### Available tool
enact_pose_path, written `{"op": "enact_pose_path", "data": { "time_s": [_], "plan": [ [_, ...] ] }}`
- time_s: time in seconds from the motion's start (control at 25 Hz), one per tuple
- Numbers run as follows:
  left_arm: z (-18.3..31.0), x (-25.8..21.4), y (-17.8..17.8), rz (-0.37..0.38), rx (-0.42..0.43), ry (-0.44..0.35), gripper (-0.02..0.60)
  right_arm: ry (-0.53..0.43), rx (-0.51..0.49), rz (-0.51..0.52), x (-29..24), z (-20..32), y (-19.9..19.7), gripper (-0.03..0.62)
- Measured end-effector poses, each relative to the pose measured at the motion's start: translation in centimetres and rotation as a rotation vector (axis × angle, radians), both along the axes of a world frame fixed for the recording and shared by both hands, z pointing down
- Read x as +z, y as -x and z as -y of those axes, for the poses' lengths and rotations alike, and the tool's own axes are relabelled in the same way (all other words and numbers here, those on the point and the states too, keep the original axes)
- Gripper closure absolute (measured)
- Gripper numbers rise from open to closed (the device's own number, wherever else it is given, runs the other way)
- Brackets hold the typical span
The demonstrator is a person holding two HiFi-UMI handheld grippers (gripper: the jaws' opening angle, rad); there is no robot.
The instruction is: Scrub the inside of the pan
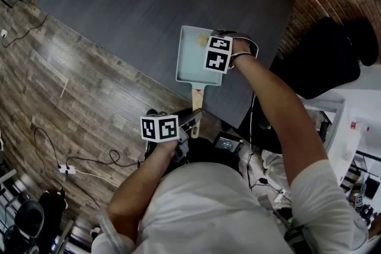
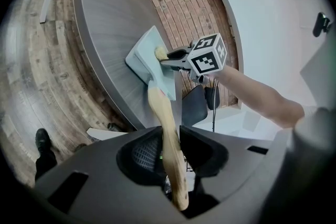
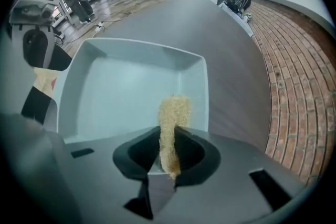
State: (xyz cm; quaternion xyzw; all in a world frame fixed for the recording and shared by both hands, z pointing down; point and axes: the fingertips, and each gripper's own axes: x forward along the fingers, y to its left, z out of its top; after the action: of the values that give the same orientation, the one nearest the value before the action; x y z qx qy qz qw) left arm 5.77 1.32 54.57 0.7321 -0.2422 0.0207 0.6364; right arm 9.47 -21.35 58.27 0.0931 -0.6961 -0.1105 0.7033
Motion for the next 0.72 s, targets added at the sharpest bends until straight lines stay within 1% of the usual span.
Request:
{"op": "enact_pose_path", "data": {
  "time_s": [0.24,0.72],
  "plan": [
    [0.1,-0.1,0.1,0.002,-0.009,-0.002,0.471,0.037,0.036,0.017,-0.1,-0.8,0.0,0.511],
    [0.2,-0.1,0.2,0.005,-0.020,0.001,0.472,0.158,0.118,0.090,-0.2,-4.3,0.4,0.511]
  ]
}}
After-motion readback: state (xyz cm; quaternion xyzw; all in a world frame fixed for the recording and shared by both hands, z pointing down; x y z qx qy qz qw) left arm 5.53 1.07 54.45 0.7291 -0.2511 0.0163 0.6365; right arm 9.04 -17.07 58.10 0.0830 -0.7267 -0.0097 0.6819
